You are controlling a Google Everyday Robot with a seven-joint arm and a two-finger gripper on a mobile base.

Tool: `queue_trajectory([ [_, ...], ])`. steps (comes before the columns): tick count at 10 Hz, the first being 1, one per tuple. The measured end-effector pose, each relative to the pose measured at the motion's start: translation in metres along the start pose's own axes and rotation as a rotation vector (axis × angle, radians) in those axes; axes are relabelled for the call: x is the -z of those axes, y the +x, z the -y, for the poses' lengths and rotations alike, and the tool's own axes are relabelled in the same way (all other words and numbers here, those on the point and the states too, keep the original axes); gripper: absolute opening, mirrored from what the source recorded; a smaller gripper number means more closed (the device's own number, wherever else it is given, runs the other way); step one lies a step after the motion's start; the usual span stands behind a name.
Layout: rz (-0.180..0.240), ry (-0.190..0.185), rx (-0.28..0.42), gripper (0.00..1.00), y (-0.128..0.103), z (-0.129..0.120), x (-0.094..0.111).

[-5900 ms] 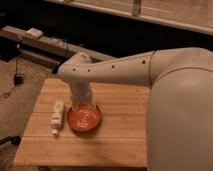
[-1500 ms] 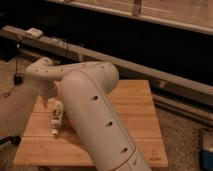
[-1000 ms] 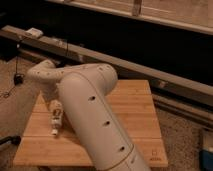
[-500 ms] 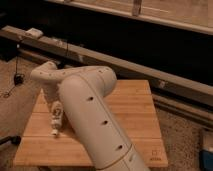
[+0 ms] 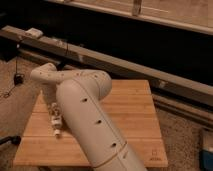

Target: Place the bottle in the ceramic bowl

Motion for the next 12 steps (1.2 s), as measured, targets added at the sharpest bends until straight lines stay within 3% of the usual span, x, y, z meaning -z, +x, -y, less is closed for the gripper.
queue_trajectory([
  [1, 0.002, -0.01, 0.009, 0.27, 0.002, -0.003, 0.003],
  [3, 0.047, -0.04, 0.021, 0.06, 0.011, -0.003, 0.028],
  [4, 0.07, -0.056, 0.021, 0.01, 0.016, -0.003, 0.043],
  [7, 0.127, -0.116, 0.012, 0.0, 0.043, 0.008, 0.099],
  [9, 0.158, -0.136, -0.015, 0.0, 0.052, 0.032, 0.122],
  [12, 0.167, -0.118, -0.069, 0.0, 0.047, 0.068, 0.122],
])
